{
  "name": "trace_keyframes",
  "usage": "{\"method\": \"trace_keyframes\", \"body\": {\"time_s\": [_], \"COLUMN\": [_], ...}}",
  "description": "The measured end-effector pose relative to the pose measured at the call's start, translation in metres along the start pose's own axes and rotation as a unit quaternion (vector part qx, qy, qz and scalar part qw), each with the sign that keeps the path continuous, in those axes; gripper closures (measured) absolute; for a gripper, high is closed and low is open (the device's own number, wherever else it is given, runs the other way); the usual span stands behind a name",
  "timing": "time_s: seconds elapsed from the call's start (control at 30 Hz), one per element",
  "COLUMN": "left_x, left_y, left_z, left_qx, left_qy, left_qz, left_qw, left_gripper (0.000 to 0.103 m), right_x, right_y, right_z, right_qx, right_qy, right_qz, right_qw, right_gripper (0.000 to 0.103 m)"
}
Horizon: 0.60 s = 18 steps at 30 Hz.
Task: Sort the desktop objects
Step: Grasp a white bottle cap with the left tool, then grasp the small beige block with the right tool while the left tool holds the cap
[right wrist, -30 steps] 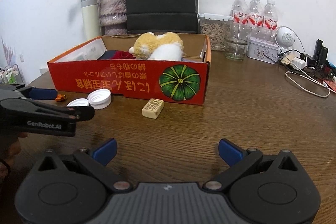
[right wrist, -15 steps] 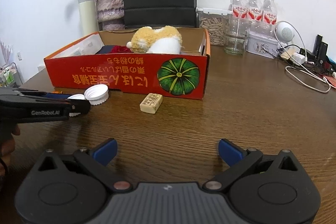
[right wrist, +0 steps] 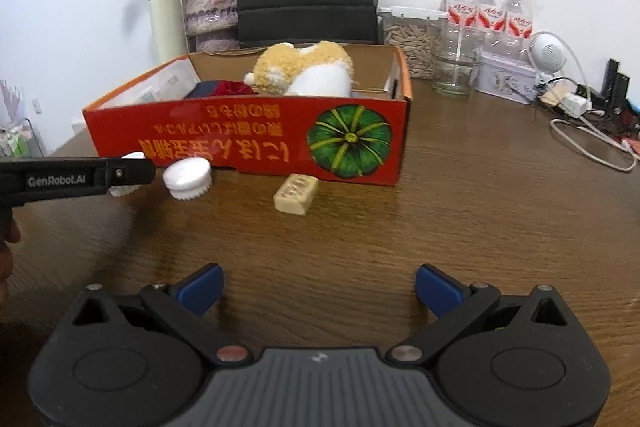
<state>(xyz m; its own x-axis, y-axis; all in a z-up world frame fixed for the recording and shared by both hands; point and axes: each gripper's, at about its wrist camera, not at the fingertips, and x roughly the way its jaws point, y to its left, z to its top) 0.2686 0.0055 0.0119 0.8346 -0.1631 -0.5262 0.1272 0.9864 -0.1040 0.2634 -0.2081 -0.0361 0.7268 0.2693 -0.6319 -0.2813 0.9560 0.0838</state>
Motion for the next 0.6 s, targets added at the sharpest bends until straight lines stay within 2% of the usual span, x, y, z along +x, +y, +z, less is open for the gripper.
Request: {"method": "trace_keyframes", "body": {"time_s": [0.1, 0.33, 0.47, 0.53, 0.6], "left_x": [-0.006, -0.013, -0.014, -0.015, -0.016], "left_y": [0.007, 0.027, 0.033, 0.033, 0.032], "left_z": [0.003, 0.009, 0.010, 0.010, 0.009], "left_qx": [-0.007, -0.031, -0.041, -0.041, -0.041], "left_qy": [-0.012, -0.026, -0.028, -0.030, -0.031], "left_qz": [0.002, 0.012, 0.013, 0.011, 0.008], "left_qw": [0.9999, 0.9991, 0.9987, 0.9986, 0.9986], "left_gripper": [0.063, 0.063, 0.063, 0.063, 0.063], "right_x": [0.005, 0.032, 0.044, 0.050, 0.055], "right_y": [0.005, 0.018, 0.027, 0.031, 0.032], "right_z": [0.012, 0.036, 0.044, 0.047, 0.048], "right_qx": [0.003, -0.006, -0.016, -0.022, -0.022], "right_qy": [-0.009, 0.003, 0.002, 0.001, 0.005], "right_qz": [0.002, -0.011, -0.017, -0.028, -0.035], "right_qw": [1.000, 1.000, 1.000, 0.999, 0.999], "right_gripper": [0.002, 0.030, 0.038, 0.047, 0.050]}}
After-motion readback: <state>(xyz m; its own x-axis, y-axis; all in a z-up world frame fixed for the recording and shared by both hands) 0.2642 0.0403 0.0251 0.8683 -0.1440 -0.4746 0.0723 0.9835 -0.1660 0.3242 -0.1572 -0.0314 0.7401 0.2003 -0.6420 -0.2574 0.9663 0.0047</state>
